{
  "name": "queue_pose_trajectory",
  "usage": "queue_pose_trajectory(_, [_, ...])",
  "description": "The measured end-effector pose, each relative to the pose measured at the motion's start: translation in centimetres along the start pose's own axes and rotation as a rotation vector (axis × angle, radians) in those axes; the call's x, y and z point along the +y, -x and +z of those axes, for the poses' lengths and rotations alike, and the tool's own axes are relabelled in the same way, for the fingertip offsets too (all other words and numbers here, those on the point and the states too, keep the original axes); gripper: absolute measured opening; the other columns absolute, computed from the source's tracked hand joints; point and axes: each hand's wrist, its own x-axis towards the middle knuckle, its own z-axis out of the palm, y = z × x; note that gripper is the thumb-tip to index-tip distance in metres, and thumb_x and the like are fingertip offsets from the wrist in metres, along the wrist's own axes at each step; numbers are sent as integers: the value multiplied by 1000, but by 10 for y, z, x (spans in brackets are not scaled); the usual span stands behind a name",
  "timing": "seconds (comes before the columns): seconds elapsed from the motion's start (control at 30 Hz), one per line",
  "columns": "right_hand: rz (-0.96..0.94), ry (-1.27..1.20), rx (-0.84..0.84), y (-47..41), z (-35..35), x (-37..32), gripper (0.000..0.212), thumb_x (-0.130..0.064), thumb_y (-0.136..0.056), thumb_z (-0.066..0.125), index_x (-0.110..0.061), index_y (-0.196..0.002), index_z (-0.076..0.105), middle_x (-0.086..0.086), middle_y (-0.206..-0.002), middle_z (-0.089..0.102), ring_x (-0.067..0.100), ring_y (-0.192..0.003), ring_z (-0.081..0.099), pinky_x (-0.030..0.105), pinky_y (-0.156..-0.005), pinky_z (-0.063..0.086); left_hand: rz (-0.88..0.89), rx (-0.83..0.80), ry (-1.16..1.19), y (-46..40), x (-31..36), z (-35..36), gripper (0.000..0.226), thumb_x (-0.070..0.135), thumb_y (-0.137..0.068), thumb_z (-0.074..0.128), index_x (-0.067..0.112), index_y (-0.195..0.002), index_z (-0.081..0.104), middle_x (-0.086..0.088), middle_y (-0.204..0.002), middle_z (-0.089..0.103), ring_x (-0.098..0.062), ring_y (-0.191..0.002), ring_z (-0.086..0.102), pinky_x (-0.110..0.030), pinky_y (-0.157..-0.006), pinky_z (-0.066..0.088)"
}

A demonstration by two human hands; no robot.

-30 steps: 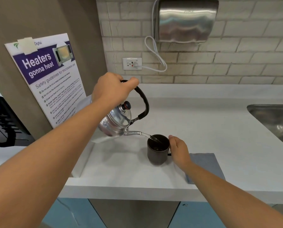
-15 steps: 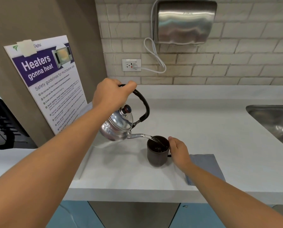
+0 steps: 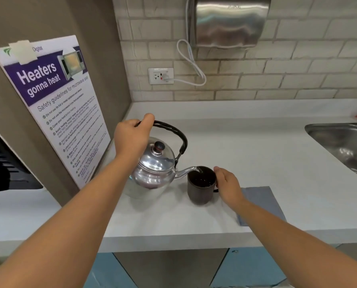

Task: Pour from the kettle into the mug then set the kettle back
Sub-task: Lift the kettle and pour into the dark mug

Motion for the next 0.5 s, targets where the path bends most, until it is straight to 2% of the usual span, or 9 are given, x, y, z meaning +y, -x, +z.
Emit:
queue_pose_trajectory(0.13, [32, -26, -28, 0, -1, 1, 40, -30, -99, 36, -9, -65, 41, 10, -65, 44, 20, -63, 42, 34, -63, 37, -60, 9, 106, -3, -10, -4, 51, 41, -69, 59, 22, -37, 25, 11, -40, 17, -16, -47, 20, -33, -46, 19])
queue_pose_trajectory(0.23, [51, -41, -51, -2, -4, 3, 42, -32, -99, 37, -10, -63, 43, 6, -62, 47, 17, -61, 47, 31, -63, 42, -110, 30, 189, -7, -17, -6, 51, 40, -72, 59, 24, -41, 22, 10, -42, 18, -14, -45, 18, -29, -45, 19])
queue_pose_trajectory(0.33, [57, -6, -81, -5, -8, 2, 46, -33, -98, 39, -16, -56, 45, -11, -51, 53, 3, -50, 50, 13, -54, 42, -177, 61, 295, -15, -20, -7, 50, 36, -75, 60, 24, -46, 21, 8, -43, 18, -12, -40, 17, -20, -38, 17])
queue_pose_trajectory(0.37, [55, 26, -89, -7, -11, 1, 46, -32, -98, 41, -20, -53, 45, -13, -47, 54, -1, -47, 49, 11, -52, 40, -204, 69, 323, -18, -20, -7, 49, 36, -75, 60, 23, -47, 22, 6, -45, 19, -12, -39, 17, -19, -37, 16])
queue_pose_trajectory(0.43, [53, 109, -96, -13, -17, -3, 43, -32, -95, 47, -20, -54, 47, -12, -48, 55, 0, -48, 49, 18, -55, 39, -257, 84, 351, -27, -18, -6, 47, 38, -74, 59, 23, -48, 23, 3, -49, 21, -11, -39, 18, -18, -35, 17])
queue_pose_trajectory(0.5, [44, 138, -105, -23, -24, -14, 39, -34, -93, 50, -15, -59, 53, -7, -59, 59, 7, -55, 53, 25, -60, 41, -288, 93, 366, -39, -17, -2, 45, 40, -73, 59, 23, -49, 25, 1, -52, 23, -11, -39, 19, -16, -34, 17])
